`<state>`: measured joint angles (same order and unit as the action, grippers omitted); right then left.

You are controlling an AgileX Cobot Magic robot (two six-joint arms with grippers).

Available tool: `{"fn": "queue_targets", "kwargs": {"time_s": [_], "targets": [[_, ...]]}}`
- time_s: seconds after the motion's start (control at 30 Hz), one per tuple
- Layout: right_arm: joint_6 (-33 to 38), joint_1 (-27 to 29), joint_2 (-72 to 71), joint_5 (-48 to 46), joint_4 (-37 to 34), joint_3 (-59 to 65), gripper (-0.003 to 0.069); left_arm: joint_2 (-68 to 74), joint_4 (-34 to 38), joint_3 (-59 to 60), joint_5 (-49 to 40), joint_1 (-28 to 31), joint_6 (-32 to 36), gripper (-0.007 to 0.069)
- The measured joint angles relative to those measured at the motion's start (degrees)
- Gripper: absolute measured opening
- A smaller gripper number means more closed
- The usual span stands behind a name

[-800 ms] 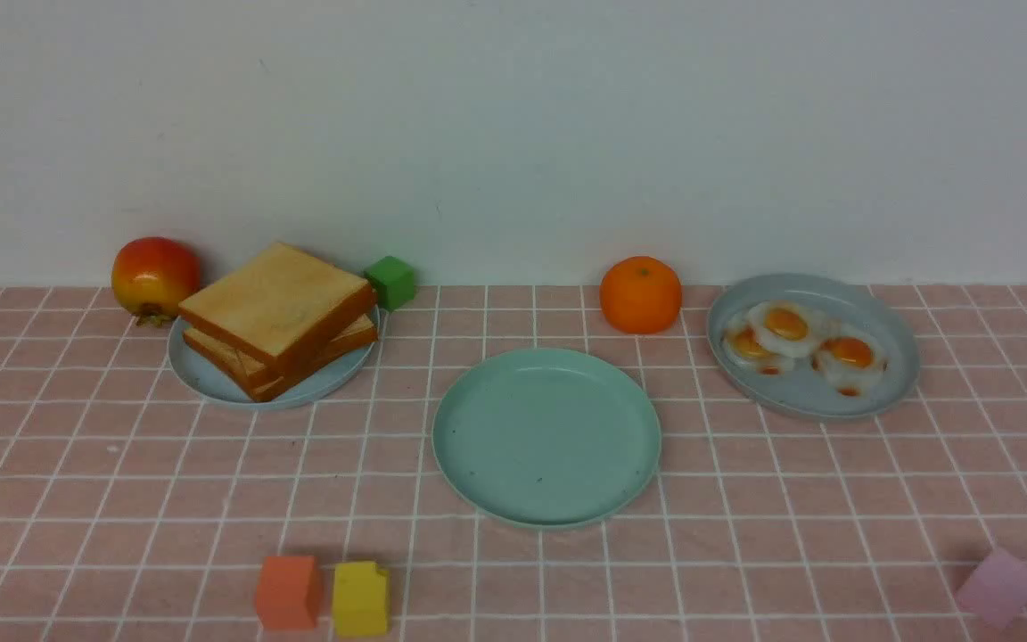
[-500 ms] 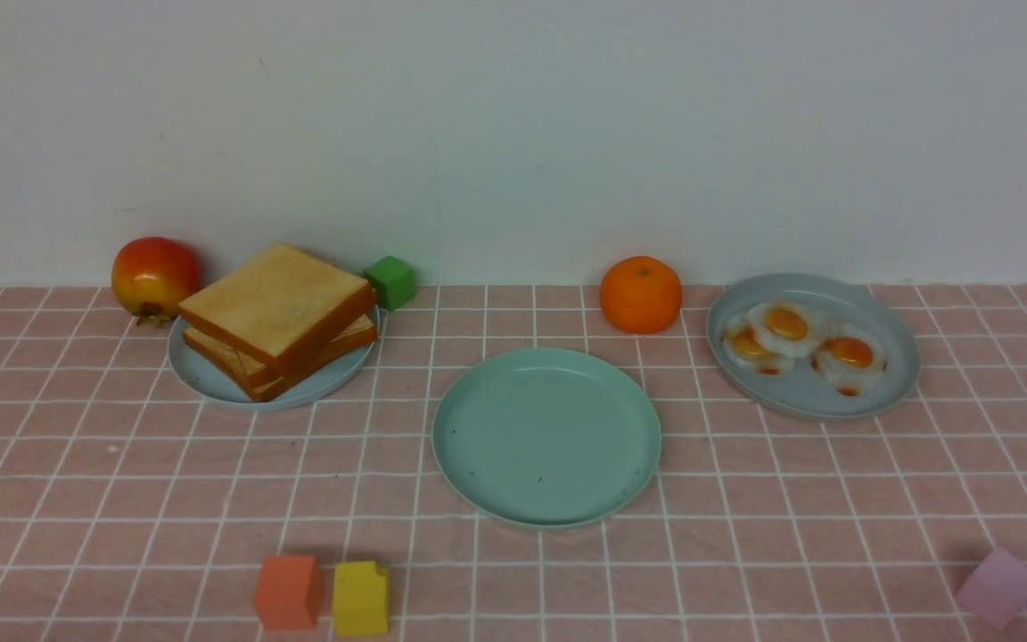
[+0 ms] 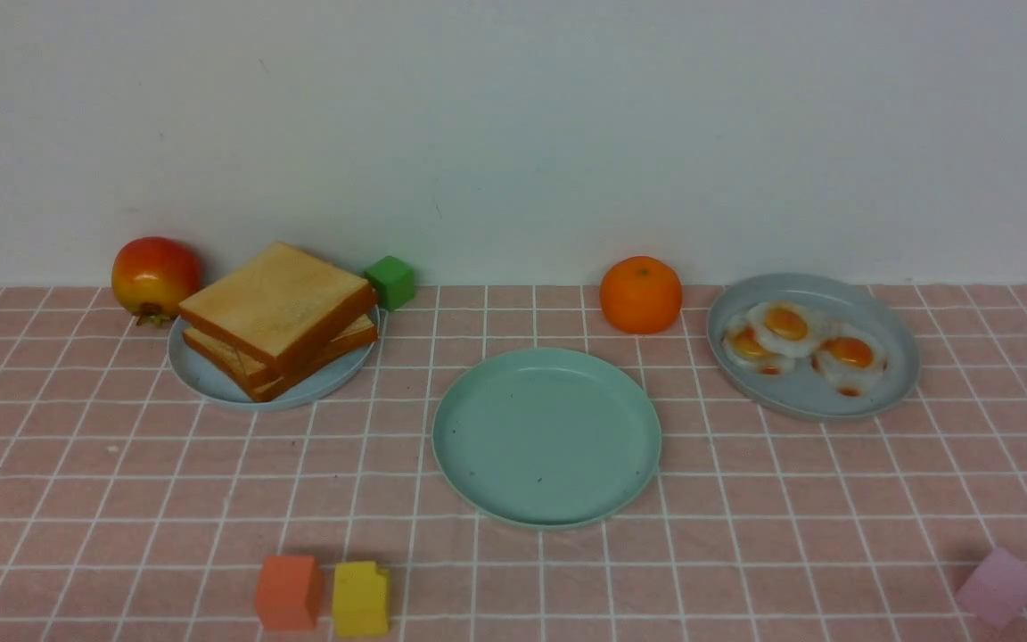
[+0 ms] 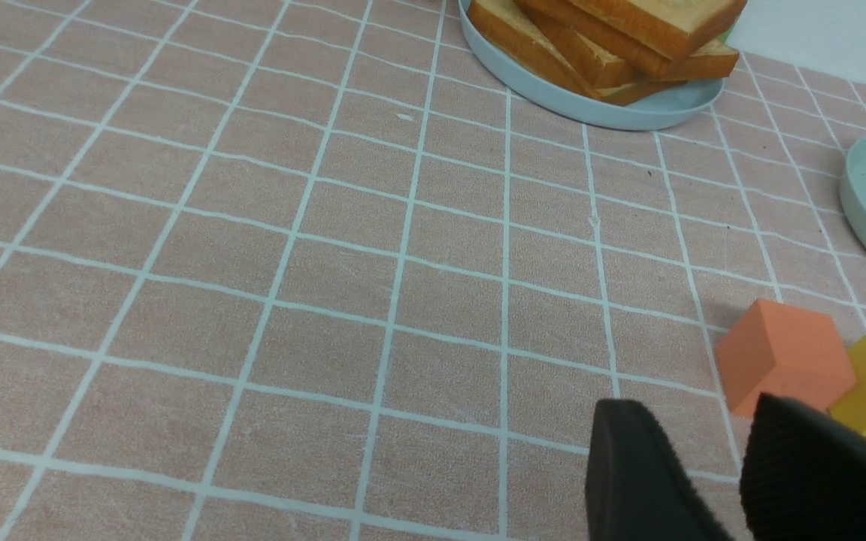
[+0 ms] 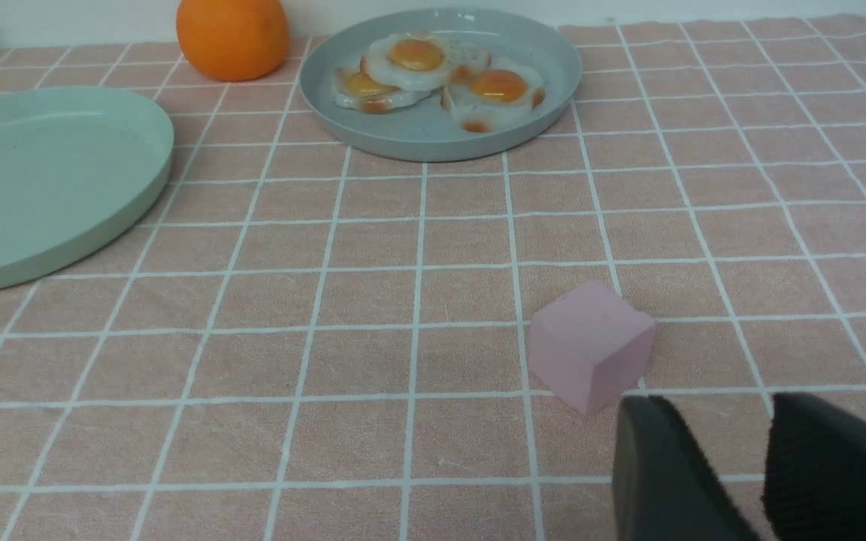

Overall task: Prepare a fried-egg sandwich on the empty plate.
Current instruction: Use the left arm to grab a slice of bread

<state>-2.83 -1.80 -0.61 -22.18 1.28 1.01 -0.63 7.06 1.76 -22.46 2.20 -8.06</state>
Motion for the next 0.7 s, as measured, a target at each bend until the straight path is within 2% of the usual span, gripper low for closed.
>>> {"fn": "queue_targets", "kwargs": {"time_s": [0.4, 0.6, 0.7], "targets": [[0.0, 0.0, 0.0, 0.0, 0.0, 0.0, 0.0241, 0.0, -0.4, 0.0, 1.6, 0.0, -0.1, 0.0239], [0.0, 0.0, 0.0, 0.0, 0.0, 0.0, 0.0241, 0.0, 18.2, 0.0, 10.6, 0.0, -11.3, 0.0239], [0.0, 0.0, 0.0, 0.0, 0.0, 0.0, 0.0241, 0.0, 30.6, 0.0, 17.5, 0.0, -16.8, 0.0239]]}}
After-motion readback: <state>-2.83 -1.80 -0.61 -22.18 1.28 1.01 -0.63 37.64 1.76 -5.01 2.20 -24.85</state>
